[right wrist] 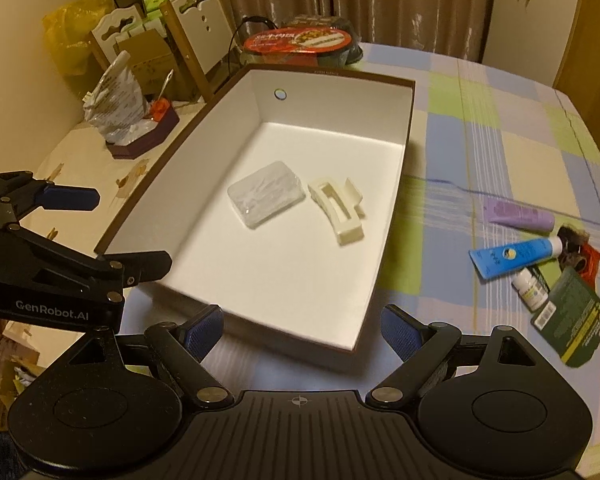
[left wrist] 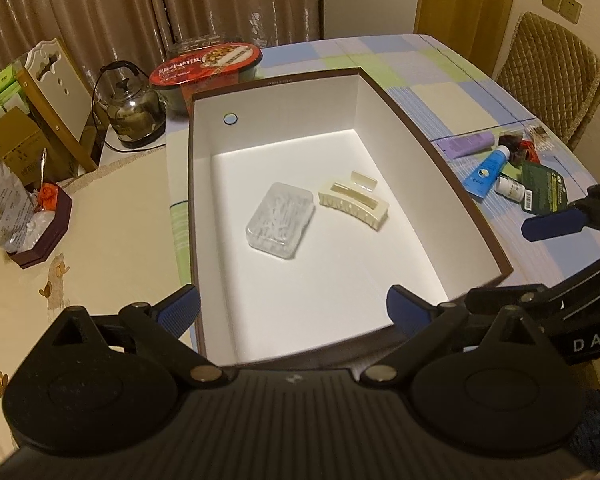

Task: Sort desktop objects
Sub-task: 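Withdraw both tools from the box back toward the remaining items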

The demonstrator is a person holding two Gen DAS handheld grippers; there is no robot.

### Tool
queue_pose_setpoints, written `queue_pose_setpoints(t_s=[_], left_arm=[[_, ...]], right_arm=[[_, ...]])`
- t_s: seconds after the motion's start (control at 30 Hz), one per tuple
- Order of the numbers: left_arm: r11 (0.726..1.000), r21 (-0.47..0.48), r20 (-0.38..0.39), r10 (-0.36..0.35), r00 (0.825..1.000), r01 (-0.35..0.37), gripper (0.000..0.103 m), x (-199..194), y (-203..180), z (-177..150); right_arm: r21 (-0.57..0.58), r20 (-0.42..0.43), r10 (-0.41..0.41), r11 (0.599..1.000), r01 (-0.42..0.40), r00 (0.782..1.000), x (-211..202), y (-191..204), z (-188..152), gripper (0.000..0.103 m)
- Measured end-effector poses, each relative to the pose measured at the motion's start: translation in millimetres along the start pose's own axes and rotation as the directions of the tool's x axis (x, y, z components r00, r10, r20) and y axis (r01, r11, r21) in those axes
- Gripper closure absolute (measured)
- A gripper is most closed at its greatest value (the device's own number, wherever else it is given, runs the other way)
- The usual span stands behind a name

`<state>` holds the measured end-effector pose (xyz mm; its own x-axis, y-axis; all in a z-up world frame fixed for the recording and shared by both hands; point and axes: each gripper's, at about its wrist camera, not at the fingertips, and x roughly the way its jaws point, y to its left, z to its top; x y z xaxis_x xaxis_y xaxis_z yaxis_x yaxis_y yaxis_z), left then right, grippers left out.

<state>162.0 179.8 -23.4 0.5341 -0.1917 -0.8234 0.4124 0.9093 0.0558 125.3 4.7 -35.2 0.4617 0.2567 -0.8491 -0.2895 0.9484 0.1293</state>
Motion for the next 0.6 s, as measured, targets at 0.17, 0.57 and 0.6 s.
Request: queue_pose_setpoints(t_s=[0.17, 0.57, 0.6], left_arm=[[1.0, -0.007, -0.004, -0.002, 1.0, 0.002, 0.005, -6.1, -8.3, -6.7], [0.997, -0.063, -0.033, 0.031, 0.999, -0.033, 0.004, -10.0, -33.9, -18.2], [0.997, -0.069, -0.034, 0.036, 0.999, -0.038, 0.004, -10.4, -36.2, -18.2]], right_arm=[[-0.009, -0.01, 0.016, 1.0, -0.016, 1.0, -3.3, -3.9, -8.3, 0.015], [-0.071, -0.017, 0.055, 0.996, -0.056, 0.998, -10.5, -20.1, -15.0, 0.015], [-0.077, -0.018, 0.059, 0.995, -0.06, 0.998, -11.2, -22.4, -15.2, 0.015]])
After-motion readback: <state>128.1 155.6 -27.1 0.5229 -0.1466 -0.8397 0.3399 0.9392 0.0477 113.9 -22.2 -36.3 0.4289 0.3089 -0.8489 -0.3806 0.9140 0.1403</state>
